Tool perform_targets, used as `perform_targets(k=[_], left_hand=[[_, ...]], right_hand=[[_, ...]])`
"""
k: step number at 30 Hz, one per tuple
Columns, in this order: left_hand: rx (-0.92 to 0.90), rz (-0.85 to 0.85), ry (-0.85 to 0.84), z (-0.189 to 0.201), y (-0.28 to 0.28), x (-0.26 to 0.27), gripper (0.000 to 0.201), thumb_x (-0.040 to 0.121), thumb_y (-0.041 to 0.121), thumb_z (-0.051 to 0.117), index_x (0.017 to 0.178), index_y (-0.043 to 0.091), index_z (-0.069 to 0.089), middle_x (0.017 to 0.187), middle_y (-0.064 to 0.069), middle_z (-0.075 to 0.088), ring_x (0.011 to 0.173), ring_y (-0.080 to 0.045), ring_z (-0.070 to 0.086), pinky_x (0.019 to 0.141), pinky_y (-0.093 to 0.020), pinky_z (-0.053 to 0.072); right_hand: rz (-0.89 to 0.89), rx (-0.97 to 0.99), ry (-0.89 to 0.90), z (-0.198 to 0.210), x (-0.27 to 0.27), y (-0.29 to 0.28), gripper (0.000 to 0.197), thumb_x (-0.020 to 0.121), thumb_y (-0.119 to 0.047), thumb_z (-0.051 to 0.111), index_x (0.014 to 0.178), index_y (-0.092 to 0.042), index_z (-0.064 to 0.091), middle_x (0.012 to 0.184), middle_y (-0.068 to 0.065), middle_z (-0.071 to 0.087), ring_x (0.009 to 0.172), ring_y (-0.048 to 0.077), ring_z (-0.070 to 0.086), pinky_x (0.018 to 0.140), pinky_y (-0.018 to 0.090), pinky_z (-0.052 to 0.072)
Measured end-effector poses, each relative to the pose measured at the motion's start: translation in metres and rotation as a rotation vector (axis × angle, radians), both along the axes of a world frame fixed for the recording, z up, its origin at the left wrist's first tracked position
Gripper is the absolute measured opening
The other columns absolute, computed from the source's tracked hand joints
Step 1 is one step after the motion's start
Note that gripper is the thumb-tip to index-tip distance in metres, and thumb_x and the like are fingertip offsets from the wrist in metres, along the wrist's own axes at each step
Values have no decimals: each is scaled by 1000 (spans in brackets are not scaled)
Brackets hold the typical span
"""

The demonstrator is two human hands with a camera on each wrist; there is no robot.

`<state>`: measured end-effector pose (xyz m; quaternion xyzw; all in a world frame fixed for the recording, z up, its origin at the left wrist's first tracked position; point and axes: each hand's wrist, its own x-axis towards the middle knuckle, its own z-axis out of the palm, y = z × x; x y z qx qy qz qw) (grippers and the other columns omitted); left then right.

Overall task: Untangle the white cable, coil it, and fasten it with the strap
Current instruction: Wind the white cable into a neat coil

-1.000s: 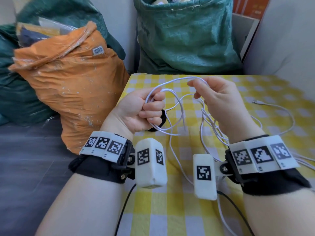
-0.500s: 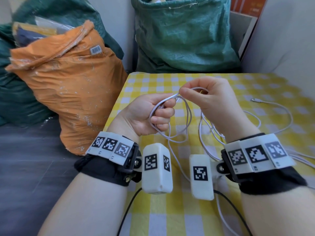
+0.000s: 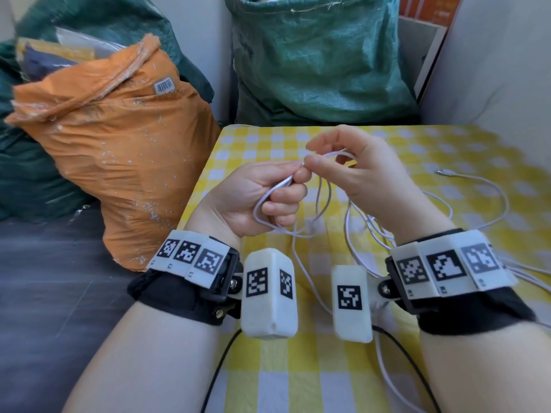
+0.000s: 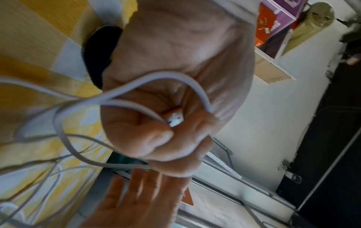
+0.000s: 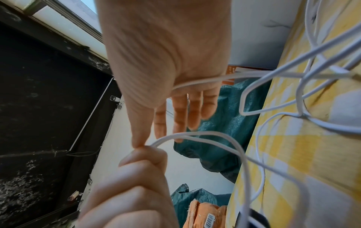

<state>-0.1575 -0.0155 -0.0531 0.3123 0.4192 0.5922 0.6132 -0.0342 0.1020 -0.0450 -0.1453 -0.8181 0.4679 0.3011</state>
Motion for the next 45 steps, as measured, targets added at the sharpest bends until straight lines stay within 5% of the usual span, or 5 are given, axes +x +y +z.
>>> perform_targets(k=[3,8,17,35,45], left_hand=[[99,-23,-204,-2,-1,-4,31,95,24,35,75,12,55,48,7,47,34,-4,46,45,-20,44],[150,-46,-453,-6,-5,-21,25,98,16,40,88,3,59,58,-2,52,47,-14,57,57,-27,49],[-29,300,-232,-4,-7,-26,36,100,26,28,71,17,48,46,8,29,31,-4,29,38,-15,31],[-93,176,-15,1,-14,-17,21,85,29,41,71,16,49,42,9,30,30,-4,29,45,-17,39],[-58,137,-35,2,-10,-10,31,85,36,41,62,19,51,43,9,13,37,-8,5,33,-15,18]], right_hand=[[132,-119,-120,-6,0,4,25,86,-28,67,110,-24,61,96,1,71,86,11,64,79,19,48],[10,-174,-190,-11,0,12,11,91,-9,58,88,-16,66,67,-1,60,63,13,65,64,23,50],[110,-633,-75,0,5,12,22,98,-10,45,90,-8,65,58,-2,40,47,10,50,51,22,52],[39,-570,-37,-2,2,10,30,100,-24,45,79,-11,62,46,-10,29,39,7,29,44,19,40],[46,-490,-63,-4,1,10,30,100,-23,44,78,-12,61,47,-10,29,41,6,29,45,19,36]])
